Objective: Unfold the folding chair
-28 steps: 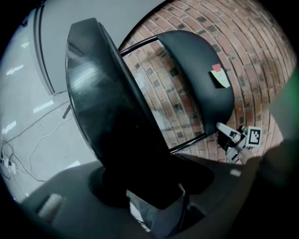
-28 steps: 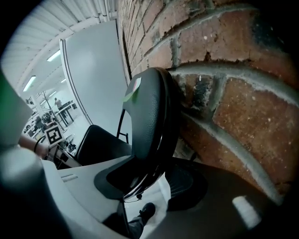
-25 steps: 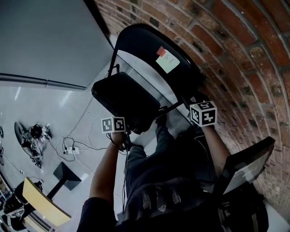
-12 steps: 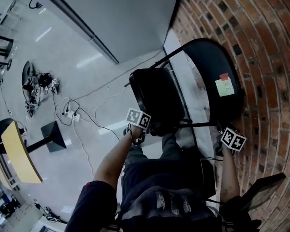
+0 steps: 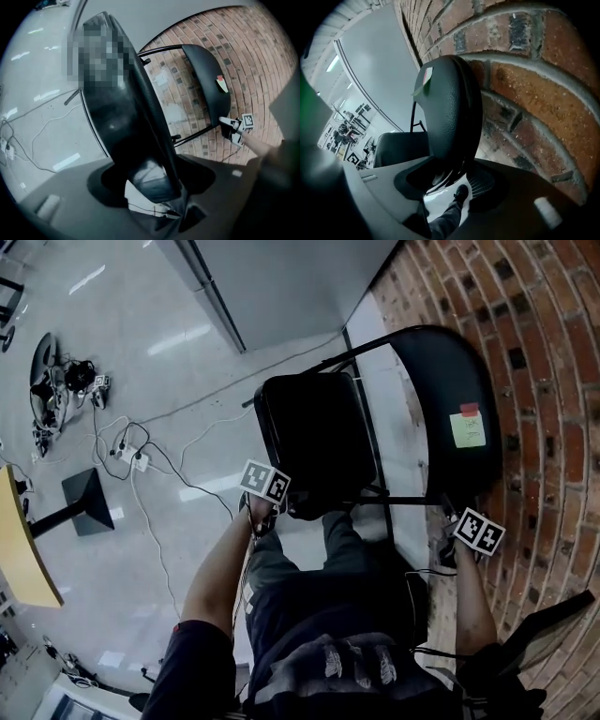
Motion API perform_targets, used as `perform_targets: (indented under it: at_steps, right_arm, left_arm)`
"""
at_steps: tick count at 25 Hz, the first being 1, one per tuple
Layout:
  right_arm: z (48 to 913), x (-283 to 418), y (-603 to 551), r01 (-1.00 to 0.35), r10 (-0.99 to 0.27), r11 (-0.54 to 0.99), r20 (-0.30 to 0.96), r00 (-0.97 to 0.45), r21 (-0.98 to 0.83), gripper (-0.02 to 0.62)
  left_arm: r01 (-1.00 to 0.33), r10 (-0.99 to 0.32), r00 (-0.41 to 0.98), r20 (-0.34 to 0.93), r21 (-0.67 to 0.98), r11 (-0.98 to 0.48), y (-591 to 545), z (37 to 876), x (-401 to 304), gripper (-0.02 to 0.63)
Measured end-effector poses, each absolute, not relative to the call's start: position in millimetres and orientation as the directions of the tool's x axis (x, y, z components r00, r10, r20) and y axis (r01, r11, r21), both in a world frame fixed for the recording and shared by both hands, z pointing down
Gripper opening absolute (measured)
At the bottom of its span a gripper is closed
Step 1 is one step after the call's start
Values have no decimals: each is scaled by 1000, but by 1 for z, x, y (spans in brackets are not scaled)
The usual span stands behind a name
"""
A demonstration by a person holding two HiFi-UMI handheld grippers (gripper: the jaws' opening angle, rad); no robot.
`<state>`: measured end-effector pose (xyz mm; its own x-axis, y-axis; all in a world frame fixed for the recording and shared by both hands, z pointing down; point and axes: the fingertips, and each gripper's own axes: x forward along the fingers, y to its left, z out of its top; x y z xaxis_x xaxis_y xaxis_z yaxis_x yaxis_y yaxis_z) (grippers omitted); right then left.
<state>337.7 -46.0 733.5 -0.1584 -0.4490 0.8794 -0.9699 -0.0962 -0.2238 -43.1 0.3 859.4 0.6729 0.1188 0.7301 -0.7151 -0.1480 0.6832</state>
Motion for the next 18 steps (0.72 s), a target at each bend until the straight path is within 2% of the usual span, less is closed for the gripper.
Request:
perform_targets:
  at_steps: [8, 11, 13, 15, 18]
  right_arm:
    - [704, 311, -37, -973, -440, -94, 886, -149, -210, 199]
    - [707, 293, -26, -973, -428, -85, 890, -158, -213, 198]
    - [709, 281, -21, -973, -418, -74, 893, -170, -220, 199]
    - [709, 267, -17, -971, -404, -57, 895, -191, -233, 198]
    - [697, 252, -16, -965, -375, -57, 901, -218, -257, 190]
  left_arm:
    - [-736, 132, 656, 743, 669, -109, 17, 860, -89, 324]
    - [-752, 145, 646, 749, 658, -47, 27, 880, -109, 350]
    - [-748, 89, 663, 743, 659, 76, 26, 894, -121, 374]
    - [-727, 10, 674, 739, 661, 183, 23, 903, -137, 346]
    - [-718, -26, 678, 734, 670, 187, 20, 904, -151, 344]
